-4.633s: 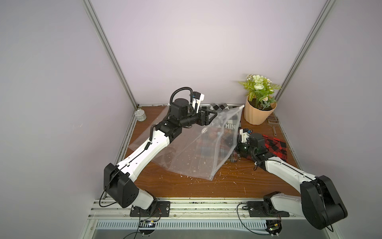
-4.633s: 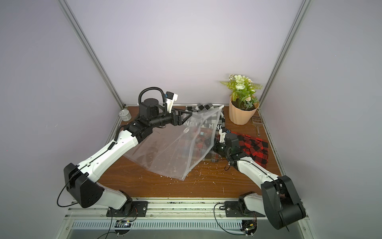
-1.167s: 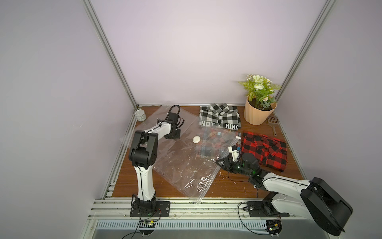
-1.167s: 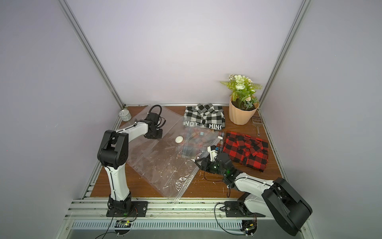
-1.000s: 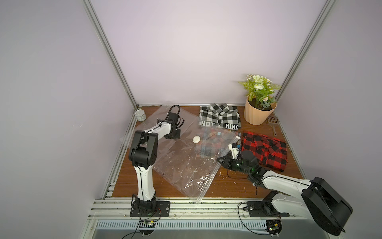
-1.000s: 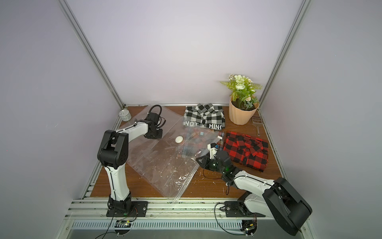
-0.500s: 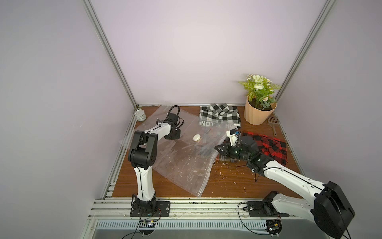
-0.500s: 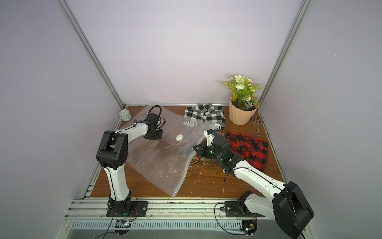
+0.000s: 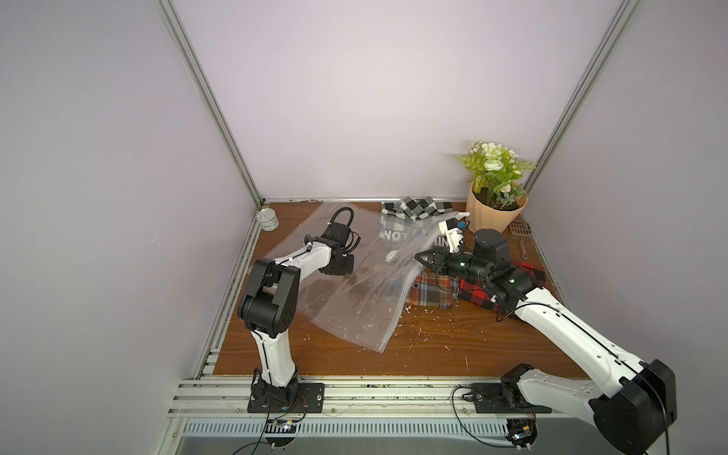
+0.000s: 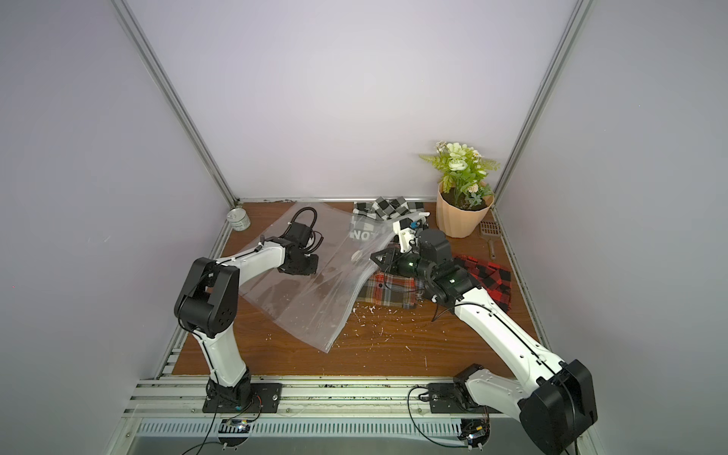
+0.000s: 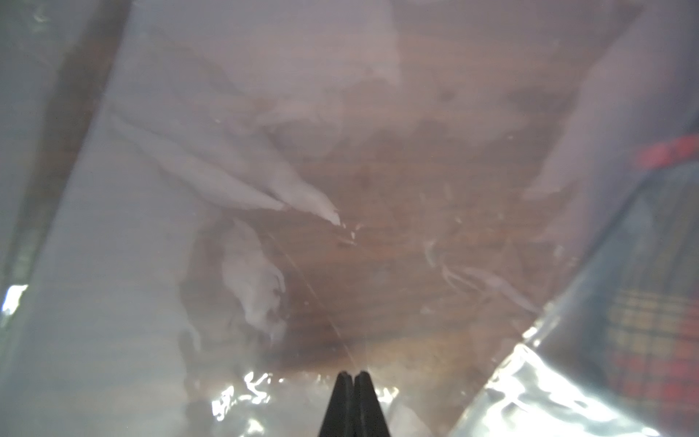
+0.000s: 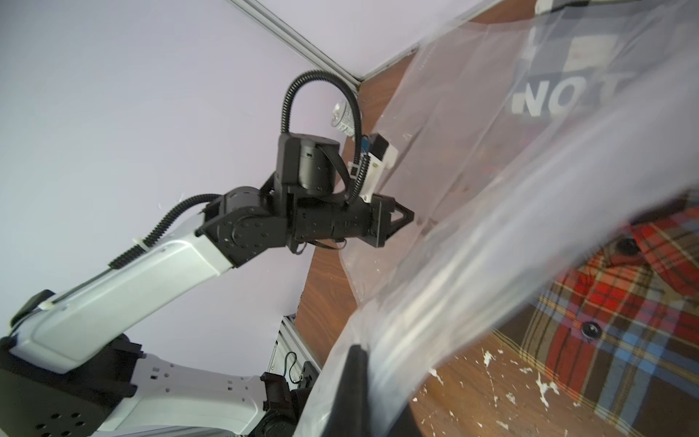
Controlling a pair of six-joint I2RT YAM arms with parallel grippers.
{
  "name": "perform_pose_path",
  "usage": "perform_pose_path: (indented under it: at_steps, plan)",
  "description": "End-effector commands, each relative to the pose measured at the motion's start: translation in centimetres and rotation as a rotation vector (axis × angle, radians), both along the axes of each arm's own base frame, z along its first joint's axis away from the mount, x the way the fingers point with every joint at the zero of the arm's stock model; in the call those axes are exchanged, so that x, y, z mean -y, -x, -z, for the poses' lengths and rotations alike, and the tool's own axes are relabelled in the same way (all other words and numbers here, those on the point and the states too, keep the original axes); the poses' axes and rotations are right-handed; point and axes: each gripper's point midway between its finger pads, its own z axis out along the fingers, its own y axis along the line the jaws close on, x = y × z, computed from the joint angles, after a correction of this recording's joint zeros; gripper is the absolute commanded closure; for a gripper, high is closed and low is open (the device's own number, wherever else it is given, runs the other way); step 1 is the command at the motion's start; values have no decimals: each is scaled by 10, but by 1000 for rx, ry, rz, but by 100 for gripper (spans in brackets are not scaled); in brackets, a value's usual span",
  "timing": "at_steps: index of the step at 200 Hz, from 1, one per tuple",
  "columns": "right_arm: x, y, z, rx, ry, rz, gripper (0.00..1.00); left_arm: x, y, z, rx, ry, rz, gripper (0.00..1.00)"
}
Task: Take the shirt out of the vacuum bag
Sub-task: Adjust the vacuum bag at the center of the board.
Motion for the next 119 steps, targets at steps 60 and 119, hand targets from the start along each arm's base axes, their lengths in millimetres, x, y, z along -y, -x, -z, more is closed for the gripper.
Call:
perform_pose_path:
  at_steps: [60,119]
  plan:
    - [-28,-19,-47,85,-33,-114,100,24,28,-2,-21,116,5,99]
    - [-63,-40,-68,111,-90,-188,100,37,34,-2,-37,194,23,99]
